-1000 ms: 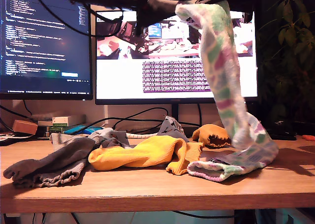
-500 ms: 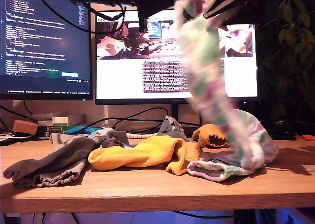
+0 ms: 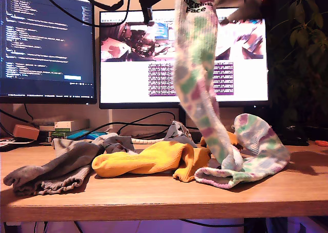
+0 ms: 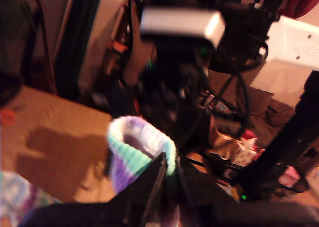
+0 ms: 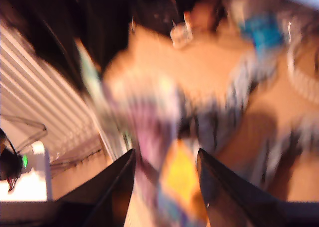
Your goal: Pair up the socks based on colour and pattern, by placing them on top of one another
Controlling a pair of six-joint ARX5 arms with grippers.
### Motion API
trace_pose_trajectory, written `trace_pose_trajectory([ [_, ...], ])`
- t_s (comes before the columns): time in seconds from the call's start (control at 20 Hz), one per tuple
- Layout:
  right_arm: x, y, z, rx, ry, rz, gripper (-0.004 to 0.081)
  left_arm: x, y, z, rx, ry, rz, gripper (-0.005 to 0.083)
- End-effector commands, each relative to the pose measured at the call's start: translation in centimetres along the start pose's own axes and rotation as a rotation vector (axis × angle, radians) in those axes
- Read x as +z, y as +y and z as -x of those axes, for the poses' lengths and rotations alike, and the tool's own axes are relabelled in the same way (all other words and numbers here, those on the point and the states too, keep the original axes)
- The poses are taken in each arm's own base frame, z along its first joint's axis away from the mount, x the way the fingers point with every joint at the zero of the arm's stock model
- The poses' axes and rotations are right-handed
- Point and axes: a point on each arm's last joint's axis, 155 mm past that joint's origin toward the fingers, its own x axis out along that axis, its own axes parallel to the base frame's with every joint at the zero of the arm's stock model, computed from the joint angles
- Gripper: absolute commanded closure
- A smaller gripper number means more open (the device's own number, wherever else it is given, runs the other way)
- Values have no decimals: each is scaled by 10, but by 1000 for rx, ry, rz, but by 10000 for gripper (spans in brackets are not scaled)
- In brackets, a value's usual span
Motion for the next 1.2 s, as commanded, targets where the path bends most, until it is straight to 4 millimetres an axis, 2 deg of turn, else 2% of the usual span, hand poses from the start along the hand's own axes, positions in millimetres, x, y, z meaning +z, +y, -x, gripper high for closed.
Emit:
trace_pose_trajectory([
  [0.0, 18, 12, 6, 26, -42, 28, 411, -7, 4, -3, -15, 12, 14, 793],
  [0.15, 23, 18, 5, 44, -47, 38, 412, -8, 1, -4, -25, 16, 10, 793],
  [0.7, 3, 34, 0, 98, 21, 21, 435, -10, -23, -1, -153, 35, -7, 793],
  [0.8, 2, 40, -3, 116, 29, 19, 506, -9, -23, -1, -154, 32, -19, 793],
  [0.9, 3, 46, -7, 132, 31, 28, 618, -9, -23, -1, -154, 32, -20, 793],
  [1.0, 4, 48, -9, 138, 31, 35, 763, -9, -22, -1, -148, 31, -20, 793],
  [1.1, 5, 46, -9, 127, 28, 45, 783, -8, -16, -2, -118, 26, -16, 754],
  [1.15, 3, 41, -9, 102, 37, 46, 783, -8, -13, -2, -99, 24, -11, 681],
])
